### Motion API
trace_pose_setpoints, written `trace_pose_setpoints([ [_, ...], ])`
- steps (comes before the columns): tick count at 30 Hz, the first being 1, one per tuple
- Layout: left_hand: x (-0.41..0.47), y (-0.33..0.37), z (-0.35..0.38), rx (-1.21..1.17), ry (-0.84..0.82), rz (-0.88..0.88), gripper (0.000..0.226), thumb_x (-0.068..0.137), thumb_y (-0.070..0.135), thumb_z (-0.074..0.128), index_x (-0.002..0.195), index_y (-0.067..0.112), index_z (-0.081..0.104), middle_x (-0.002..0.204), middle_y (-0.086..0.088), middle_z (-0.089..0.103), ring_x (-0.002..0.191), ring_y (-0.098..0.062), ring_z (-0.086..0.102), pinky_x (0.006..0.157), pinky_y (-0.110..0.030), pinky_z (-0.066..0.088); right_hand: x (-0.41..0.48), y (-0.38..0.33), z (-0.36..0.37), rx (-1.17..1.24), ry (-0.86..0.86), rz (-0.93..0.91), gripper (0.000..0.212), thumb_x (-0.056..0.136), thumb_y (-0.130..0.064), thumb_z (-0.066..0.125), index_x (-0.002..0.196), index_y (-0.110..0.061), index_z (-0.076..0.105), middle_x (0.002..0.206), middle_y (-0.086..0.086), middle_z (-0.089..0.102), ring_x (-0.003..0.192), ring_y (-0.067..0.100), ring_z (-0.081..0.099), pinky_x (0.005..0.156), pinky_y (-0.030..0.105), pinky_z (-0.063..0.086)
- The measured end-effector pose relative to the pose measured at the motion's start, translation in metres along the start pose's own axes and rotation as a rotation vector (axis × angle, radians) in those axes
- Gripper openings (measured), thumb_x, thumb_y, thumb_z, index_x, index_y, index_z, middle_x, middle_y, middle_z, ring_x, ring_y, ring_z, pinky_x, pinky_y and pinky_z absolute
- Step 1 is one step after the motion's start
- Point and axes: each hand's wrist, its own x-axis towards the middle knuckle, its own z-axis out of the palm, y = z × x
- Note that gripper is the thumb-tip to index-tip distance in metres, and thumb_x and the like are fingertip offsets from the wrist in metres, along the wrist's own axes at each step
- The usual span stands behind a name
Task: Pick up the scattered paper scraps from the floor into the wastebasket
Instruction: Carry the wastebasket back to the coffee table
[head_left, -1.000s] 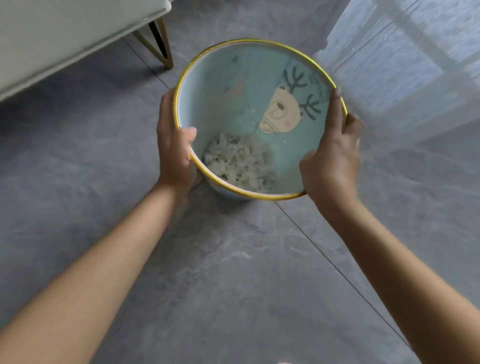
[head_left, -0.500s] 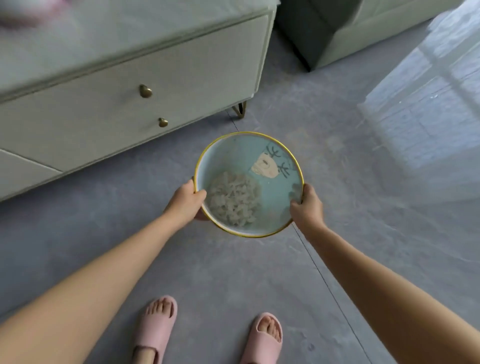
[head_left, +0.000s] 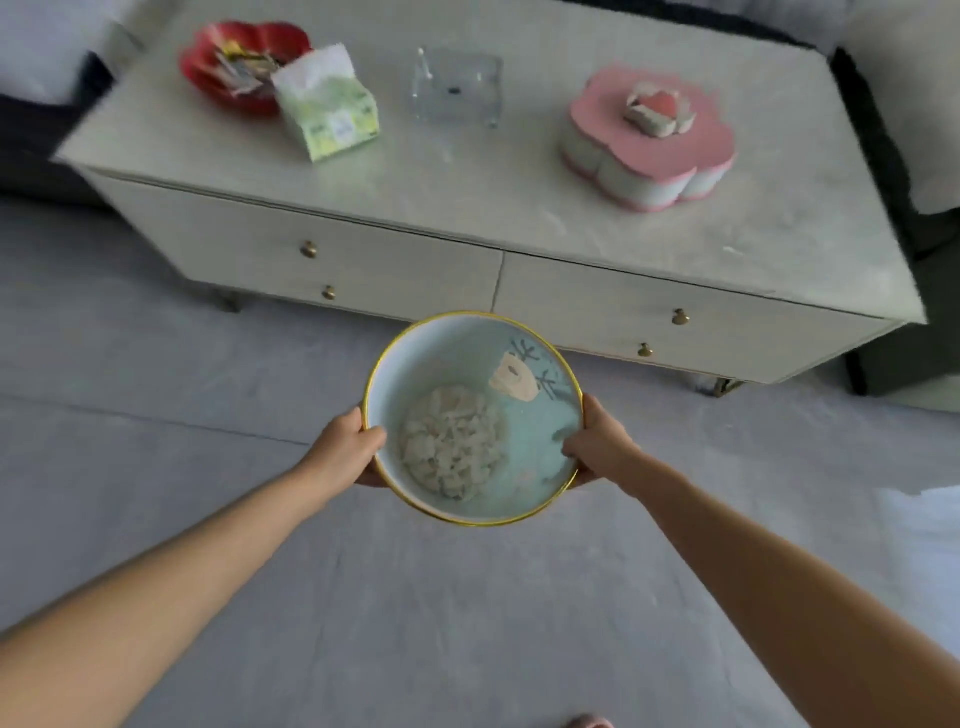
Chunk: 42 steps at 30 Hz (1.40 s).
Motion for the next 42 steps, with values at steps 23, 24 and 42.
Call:
trace_pose_setpoints([
  [23,0.060,-0.077,-0.618,-0.111,0.554,-0.142,0.027,0.069,0.023,0.051,0.095,0.020,0.057,0.101,-0.010,0.067,0.084,-0.034,0.067,0.069,-0.046,0.060,-0.006,-0.400,0.525,0.269,-0.213,0.119,0.041,0.077,0.010,0.038,0.106,-0.015,0.052,0.089,0.014,0.064,0.067,0.033,0.067,0.060,0.050,0.058],
  [24,0.080,-0.075,-0.629,-0.144,0.523,-0.139,0.025,0.073,0.019,0.053,0.098,0.020,0.054,0.107,-0.012,0.065,0.085,-0.034,0.066,0.063,-0.042,0.060,0.009,-0.414,0.537,0.272,-0.207,0.123,0.041,0.078,0.011,0.037,0.107,-0.013,0.052,0.086,0.014,0.063,0.064,0.032,0.066,0.059,0.050,0.058],
  [42,0.369,-0.163,-0.756,-0.085,0.059,-0.282,0.024,0.092,0.001,0.044,0.085,0.023,0.053,0.089,-0.003,0.054,0.080,-0.017,0.050,0.072,-0.030,0.042,0.234,-0.469,0.748,0.478,0.080,0.338,0.044,0.088,0.011,0.042,0.127,-0.009,0.043,0.105,0.017,0.056,0.063,0.026,0.059,0.032,0.027,0.049],
])
